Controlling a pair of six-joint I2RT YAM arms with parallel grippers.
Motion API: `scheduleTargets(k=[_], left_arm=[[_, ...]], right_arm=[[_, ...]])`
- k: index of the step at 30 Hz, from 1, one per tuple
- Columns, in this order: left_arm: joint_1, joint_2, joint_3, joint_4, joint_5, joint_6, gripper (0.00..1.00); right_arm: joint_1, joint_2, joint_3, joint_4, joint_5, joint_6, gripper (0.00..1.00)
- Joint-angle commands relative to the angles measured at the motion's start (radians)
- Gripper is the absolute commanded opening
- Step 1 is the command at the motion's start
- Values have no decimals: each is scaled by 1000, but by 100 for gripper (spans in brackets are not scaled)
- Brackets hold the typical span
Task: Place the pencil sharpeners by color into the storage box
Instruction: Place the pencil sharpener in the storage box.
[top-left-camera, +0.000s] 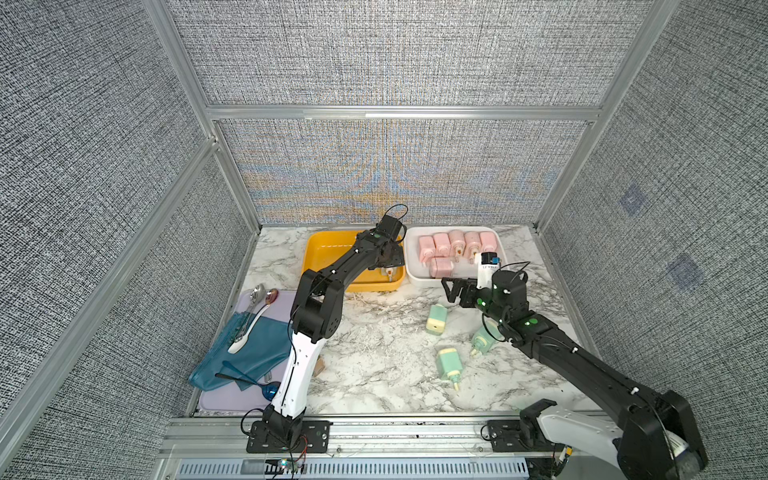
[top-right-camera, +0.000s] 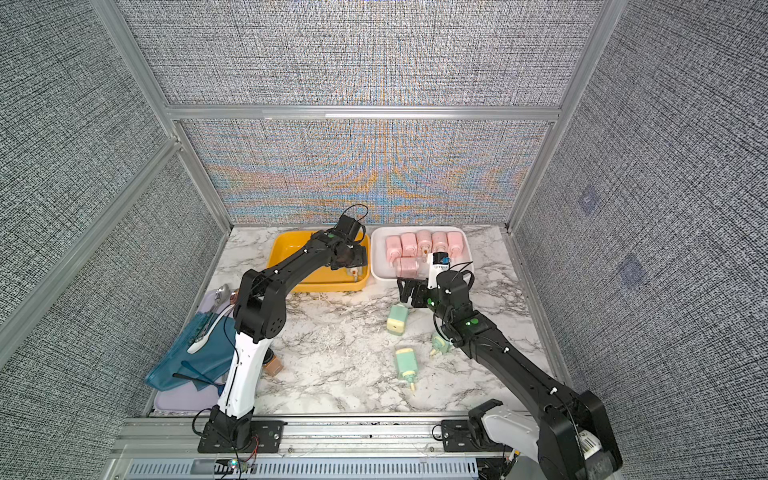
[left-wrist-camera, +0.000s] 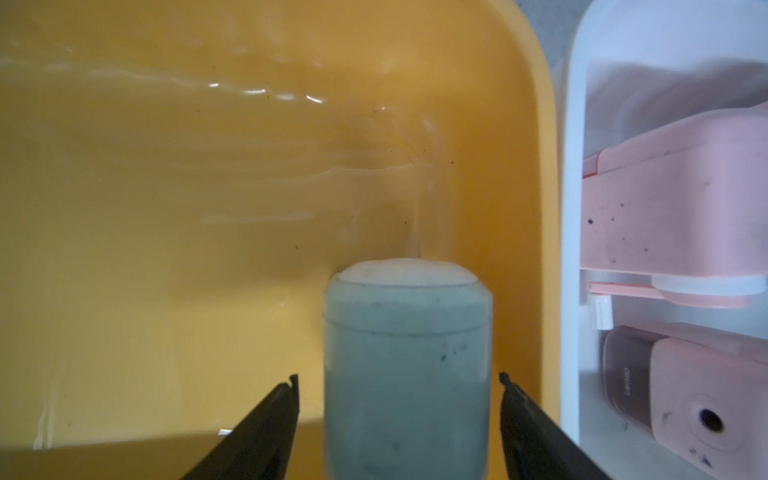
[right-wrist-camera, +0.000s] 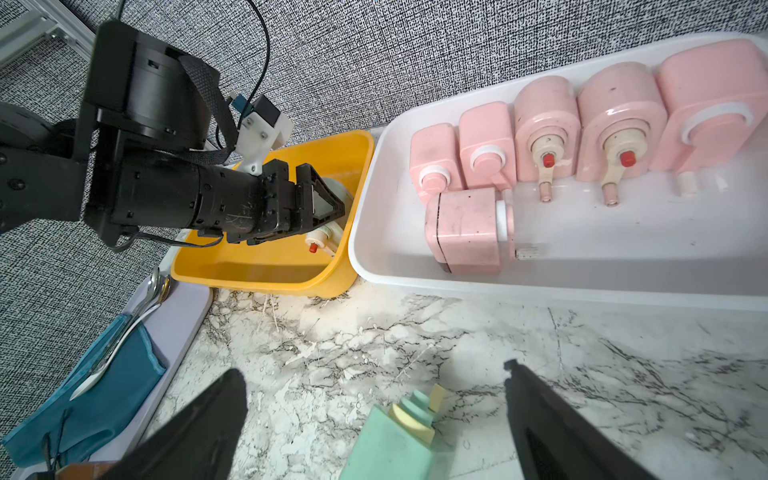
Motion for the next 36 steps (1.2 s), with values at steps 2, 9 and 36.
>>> scheduleTargets(k=[2, 9, 36], left_arm=[[6, -33, -16, 5, -2, -13, 84], [13, -49, -31, 43, 63, -36, 90], [-8, -499, -442, 182, 136, 47, 99]], right_arm=[[1, 0, -3, 12, 8, 2, 99], [2, 11, -2, 14, 5, 0, 99], [274, 155, 65, -232, 334, 251, 99]])
